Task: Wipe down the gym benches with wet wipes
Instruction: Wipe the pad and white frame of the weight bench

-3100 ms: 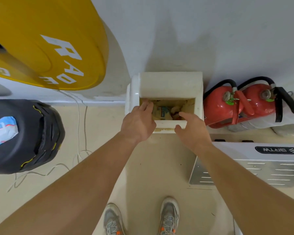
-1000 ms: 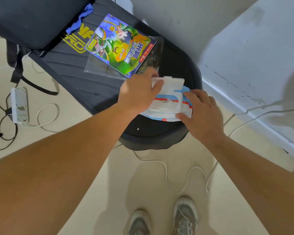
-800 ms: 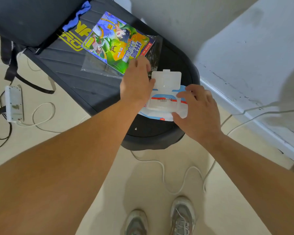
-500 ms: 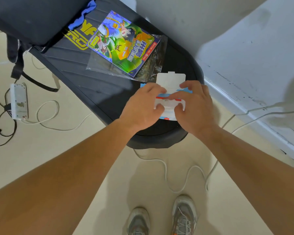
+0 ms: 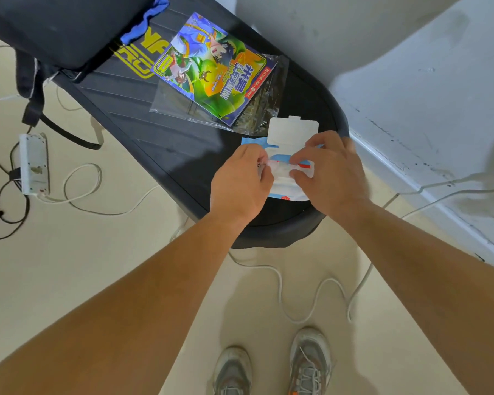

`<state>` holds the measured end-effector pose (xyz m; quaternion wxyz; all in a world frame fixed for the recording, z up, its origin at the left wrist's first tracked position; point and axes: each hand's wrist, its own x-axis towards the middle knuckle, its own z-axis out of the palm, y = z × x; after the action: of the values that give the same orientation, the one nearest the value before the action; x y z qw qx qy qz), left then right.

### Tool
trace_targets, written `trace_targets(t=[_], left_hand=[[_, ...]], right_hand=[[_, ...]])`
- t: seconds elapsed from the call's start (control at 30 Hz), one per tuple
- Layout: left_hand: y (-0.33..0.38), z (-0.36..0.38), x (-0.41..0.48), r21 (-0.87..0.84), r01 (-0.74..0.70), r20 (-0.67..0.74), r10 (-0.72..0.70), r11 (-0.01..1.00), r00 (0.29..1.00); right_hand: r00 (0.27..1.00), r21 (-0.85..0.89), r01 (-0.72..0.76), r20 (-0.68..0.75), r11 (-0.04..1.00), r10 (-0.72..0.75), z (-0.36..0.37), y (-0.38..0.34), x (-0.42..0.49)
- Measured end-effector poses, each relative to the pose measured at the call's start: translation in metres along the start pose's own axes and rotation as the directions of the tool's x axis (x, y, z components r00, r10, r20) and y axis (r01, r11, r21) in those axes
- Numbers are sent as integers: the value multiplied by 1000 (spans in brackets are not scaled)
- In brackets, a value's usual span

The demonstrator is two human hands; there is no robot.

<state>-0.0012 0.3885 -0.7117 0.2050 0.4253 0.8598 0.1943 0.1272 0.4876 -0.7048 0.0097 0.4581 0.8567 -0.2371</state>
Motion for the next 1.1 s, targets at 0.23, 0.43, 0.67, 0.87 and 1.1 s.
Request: trace_targets(t=[0.23,0.43,0.67,0.87,1.1], left_hand=[[3,5,-2,111,-139,26,137,984,990],[9,6,-2,125,-85,90,74,988,993],[25,4,1,228,-19,114,-8,973,993],[34,-2,-4,150,34,93,-49,988,995],[29,1,-26,54,-19,95,14,998,995]], right_hand=[[1000,71,16,6,997,-16,-4,0,-1],[996,189,-39,82,981,24,-21,1,-1],[997,282,-75,4,957,77,-42,6,-19],[924,256,83,-382,963,22,-74,27,-44],[968,249,-93,-206,964,146,-79,20,-64]])
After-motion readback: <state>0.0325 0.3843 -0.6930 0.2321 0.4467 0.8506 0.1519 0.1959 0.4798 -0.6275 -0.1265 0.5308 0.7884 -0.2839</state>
